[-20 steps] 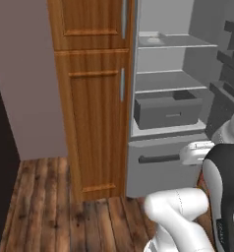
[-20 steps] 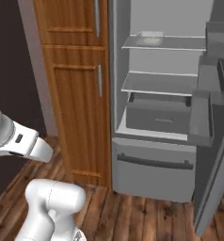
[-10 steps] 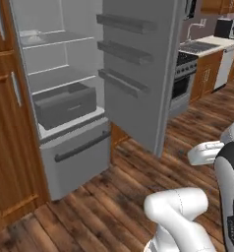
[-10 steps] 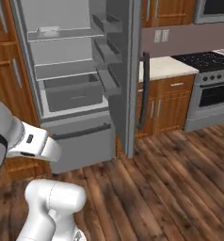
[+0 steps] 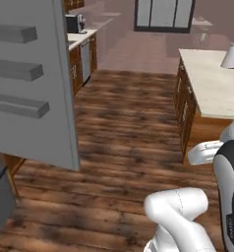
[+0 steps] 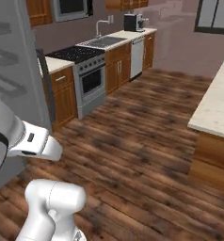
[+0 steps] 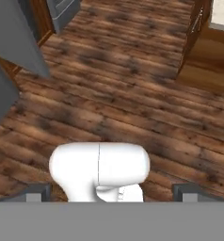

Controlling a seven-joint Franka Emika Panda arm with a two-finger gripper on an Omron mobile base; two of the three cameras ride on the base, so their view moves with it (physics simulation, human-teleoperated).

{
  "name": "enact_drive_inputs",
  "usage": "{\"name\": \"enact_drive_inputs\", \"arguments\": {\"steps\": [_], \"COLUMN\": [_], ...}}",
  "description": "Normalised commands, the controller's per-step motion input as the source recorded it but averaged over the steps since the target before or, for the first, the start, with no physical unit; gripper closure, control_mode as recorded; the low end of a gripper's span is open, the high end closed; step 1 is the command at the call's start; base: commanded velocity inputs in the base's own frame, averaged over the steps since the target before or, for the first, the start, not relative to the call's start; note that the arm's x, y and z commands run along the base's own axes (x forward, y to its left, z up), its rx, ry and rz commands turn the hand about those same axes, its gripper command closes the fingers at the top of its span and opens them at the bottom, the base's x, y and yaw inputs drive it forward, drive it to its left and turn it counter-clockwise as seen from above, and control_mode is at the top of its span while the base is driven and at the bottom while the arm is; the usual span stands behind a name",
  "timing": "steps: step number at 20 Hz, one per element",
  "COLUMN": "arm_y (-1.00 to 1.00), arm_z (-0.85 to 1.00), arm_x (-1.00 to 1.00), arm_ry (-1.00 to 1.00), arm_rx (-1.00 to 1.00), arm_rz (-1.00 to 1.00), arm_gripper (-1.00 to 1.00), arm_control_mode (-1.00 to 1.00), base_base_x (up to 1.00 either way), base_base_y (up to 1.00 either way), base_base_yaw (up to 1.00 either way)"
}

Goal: Place two dumplings into each of the tupperware containers and then place the containers in the fridge.

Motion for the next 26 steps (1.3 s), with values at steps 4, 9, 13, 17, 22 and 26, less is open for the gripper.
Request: {"name": "enact_drive_inputs", "arguments": {"steps": [4, 9, 13, 17, 22, 26], "arm_y": [0.00, 0.00, 0.00, 0.00, 0.00, 0.00], "arm_z": [0.00, 0.00, 0.00, 0.00, 0.00, 0.00], "arm_x": [0.00, 0.00, 0.00, 0.00, 0.00, 0.00], "arm_ry": [0.00, 0.00, 0.00, 0.00, 0.00, 0.00], "arm_rx": [0.00, 0.00, 0.00, 0.00, 0.00, 0.00], "arm_rz": [0.00, 0.00, 0.00, 0.00, 0.00, 0.00], "arm_gripper": [-1.00, -1.00, -1.00, -1.00, -1.00, -1.00], "arm_control_mode": [1.00, 1.00, 1.00, 1.00, 1.00, 1.00], "base_base_x": [-0.28, -0.23, 0.23, 0.75, 0.69, 0.56], "base_base_y": [0.01, 0.04, 0.34, -0.65, -1.00, -1.00], "base_base_yaw": [-0.98, -0.96, -0.46, 0.00, 0.00, 0.00]}}
